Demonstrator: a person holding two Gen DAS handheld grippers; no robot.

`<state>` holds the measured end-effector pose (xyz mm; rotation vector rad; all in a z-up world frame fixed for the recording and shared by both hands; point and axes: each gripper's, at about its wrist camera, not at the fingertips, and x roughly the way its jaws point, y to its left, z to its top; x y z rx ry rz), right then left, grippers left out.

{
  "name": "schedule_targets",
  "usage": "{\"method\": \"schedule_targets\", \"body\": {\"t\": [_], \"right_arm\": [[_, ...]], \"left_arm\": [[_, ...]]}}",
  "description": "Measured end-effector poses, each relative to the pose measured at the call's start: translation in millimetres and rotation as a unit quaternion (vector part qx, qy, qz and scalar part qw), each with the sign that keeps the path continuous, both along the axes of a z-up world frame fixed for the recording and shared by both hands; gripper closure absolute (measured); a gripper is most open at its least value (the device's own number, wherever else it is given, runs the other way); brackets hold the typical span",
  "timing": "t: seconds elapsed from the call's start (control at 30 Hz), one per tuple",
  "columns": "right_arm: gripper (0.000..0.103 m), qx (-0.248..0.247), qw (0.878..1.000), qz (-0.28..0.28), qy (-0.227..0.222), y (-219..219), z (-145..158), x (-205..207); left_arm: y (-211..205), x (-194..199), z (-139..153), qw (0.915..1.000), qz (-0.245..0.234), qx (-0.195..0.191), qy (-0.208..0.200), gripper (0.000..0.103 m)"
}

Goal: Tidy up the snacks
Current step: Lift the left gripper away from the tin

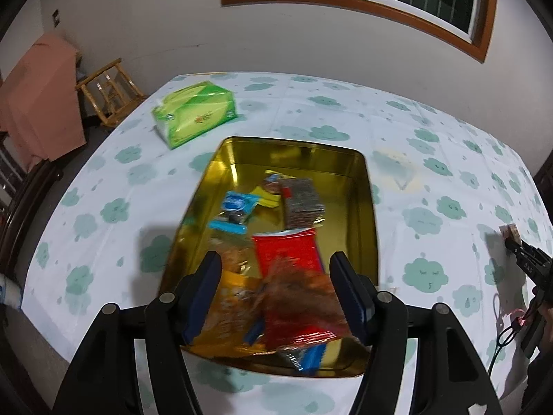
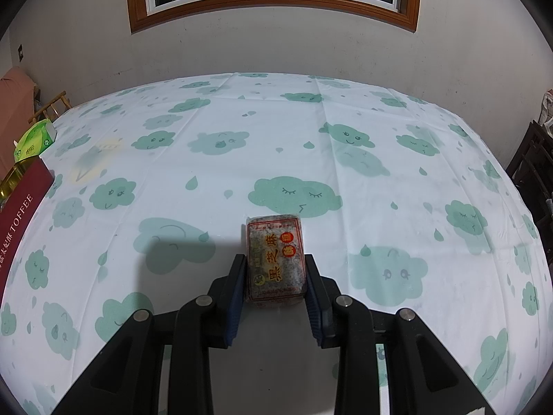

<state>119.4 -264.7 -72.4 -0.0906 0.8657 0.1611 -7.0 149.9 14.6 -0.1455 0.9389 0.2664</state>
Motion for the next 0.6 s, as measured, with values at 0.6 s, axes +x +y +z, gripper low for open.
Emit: {"method": "schedule_targets", "body": {"t": [0.6], "right_arm": [[0.071,-0.032,0.994,0.000,0.106,4.7,8.0,23.1]], "left_arm": [[39.6,-20.2,-15.5,0.9986,0.026,-0.046,0.000,0.040]]}}
